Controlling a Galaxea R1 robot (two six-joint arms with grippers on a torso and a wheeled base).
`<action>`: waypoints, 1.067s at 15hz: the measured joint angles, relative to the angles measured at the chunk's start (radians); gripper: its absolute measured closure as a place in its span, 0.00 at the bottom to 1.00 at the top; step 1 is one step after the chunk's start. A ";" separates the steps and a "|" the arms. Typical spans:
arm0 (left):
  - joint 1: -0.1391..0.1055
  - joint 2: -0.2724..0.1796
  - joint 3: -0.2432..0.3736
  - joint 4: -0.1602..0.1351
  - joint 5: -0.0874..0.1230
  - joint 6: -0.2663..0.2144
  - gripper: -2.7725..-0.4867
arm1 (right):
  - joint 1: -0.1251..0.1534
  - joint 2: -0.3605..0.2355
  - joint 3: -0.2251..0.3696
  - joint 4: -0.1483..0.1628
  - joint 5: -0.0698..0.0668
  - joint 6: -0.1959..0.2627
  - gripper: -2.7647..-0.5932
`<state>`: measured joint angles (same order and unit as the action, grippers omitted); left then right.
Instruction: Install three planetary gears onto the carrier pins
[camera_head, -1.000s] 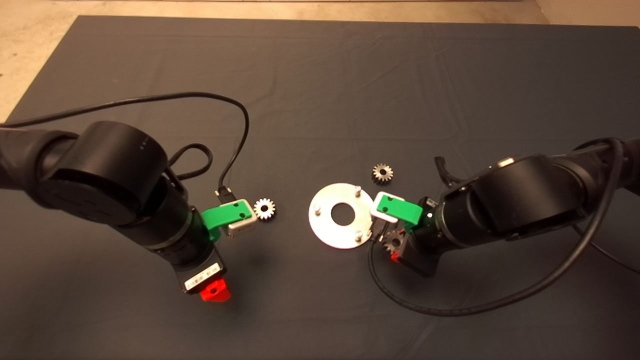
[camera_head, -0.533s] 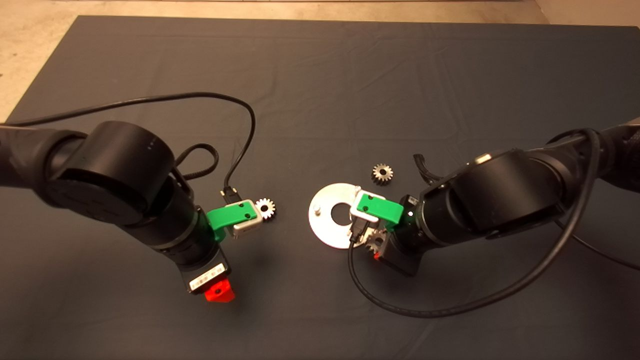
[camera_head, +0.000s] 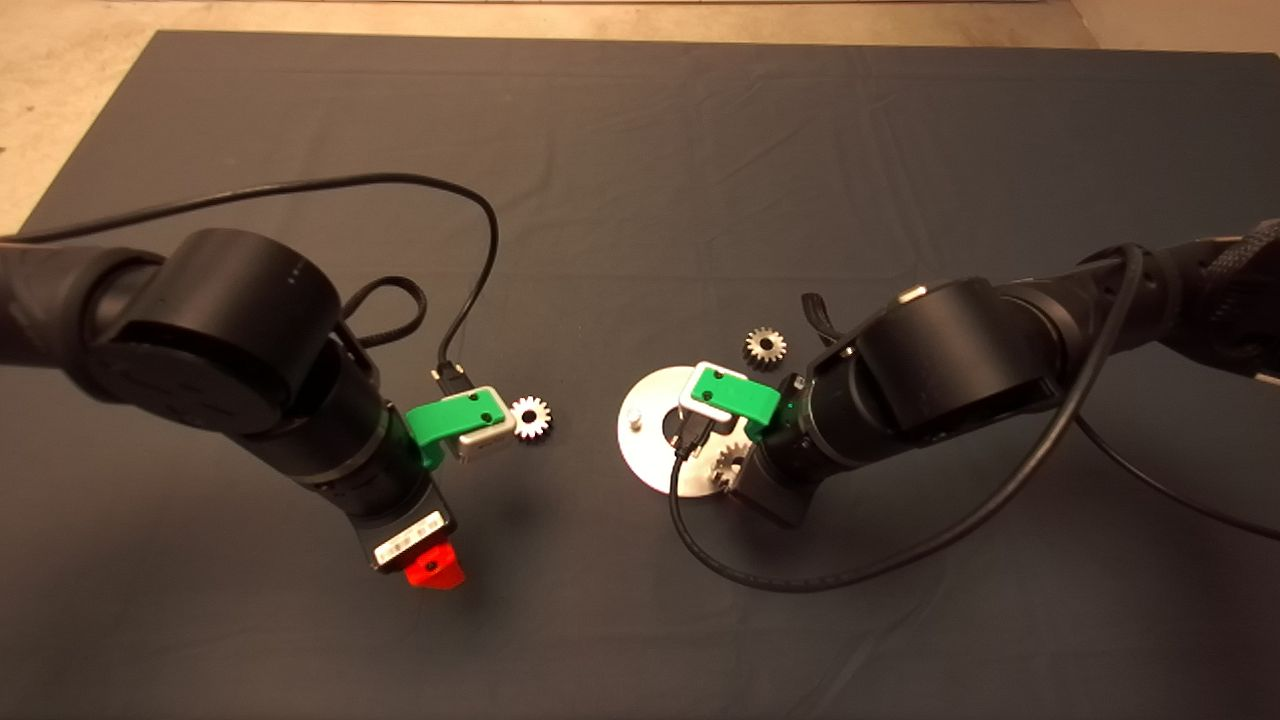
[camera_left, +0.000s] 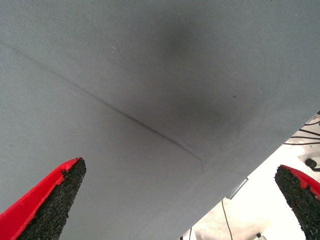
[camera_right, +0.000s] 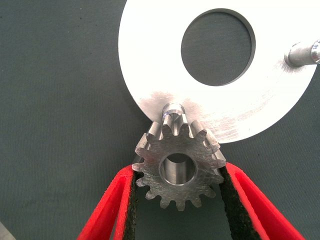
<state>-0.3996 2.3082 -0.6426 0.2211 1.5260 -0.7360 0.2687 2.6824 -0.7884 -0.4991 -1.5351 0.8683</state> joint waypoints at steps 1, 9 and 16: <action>0.000 -0.001 -0.001 0.000 0.000 0.000 0.00 | 0.000 0.003 -0.005 -0.001 -0.001 0.000 0.79; -0.003 -0.001 -0.004 0.000 0.000 0.000 0.00 | 0.000 0.027 -0.036 -0.006 -0.001 0.000 0.79; -0.005 -0.004 -0.004 0.000 0.000 0.000 0.00 | 0.000 0.030 -0.038 -0.007 0.001 0.000 0.79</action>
<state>-0.4049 2.3047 -0.6464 0.2211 1.5260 -0.7360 0.2683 2.7123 -0.8260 -0.5064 -1.5345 0.8679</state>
